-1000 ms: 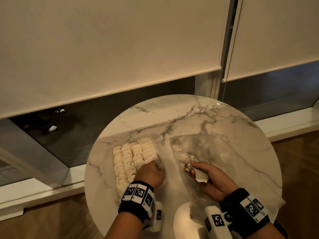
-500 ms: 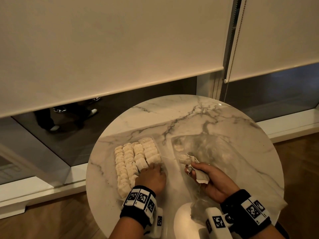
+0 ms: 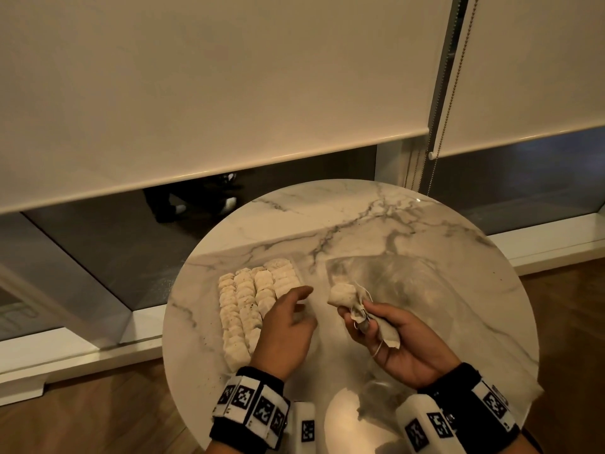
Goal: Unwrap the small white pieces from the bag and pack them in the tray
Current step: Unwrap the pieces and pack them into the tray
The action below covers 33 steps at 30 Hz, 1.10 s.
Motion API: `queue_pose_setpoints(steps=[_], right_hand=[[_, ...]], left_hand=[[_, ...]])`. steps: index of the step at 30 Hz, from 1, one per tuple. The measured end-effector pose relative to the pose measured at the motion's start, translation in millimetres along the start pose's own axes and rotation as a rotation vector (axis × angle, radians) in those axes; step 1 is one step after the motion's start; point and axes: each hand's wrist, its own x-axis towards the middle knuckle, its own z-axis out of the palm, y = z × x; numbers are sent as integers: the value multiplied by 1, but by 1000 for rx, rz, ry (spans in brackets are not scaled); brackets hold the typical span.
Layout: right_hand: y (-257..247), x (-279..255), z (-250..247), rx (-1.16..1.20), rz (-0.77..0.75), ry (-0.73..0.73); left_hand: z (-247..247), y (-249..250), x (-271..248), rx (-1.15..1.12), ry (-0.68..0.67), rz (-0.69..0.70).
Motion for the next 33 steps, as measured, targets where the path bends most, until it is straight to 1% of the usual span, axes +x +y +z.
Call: queue_pose_setpoints(steps=[1, 2, 4, 8, 10, 14, 17, 19, 21, 23, 24, 27, 30, 33], right_hand=[[2, -1, 2, 4, 9, -16], [4, -1, 4, 5, 19, -28], [9, -1, 7, 1, 41, -48], [17, 1, 11, -13, 87, -75], [20, 1, 12, -12, 103, -79], [23, 0, 13, -55, 98, -62], [24, 1, 11, -118, 50, -2], [24, 1, 11, -141, 20, 67], [24, 0, 11, -153, -7, 115], [24, -1, 11, -162, -25, 133], [24, -1, 11, -165, -30, 137], [24, 0, 9, -174, -34, 139], [23, 1, 8, -183, -44, 142], [23, 2, 6, -186, -45, 146]], left_hand=[[-2, 4, -3, -111, -50, 1], [-4, 7, -7, -163, -96, 22], [-7, 15, -12, -171, -151, 84], [-13, 28, -19, -160, -93, 194], [-15, 28, -20, -171, -78, 215], [-19, 23, -18, -159, -38, 201], [-28, 18, -14, -112, 27, 161], [-40, 11, -9, -9, 90, 105], [-56, 1, 0, 112, 144, 17], [-74, -10, 12, 269, 147, -56], [-82, -15, 18, 334, 129, -80], [-97, -18, 32, 389, 38, -144], [-98, -10, 44, 465, -88, -186], [-92, -5, 56, 460, -216, -243]])
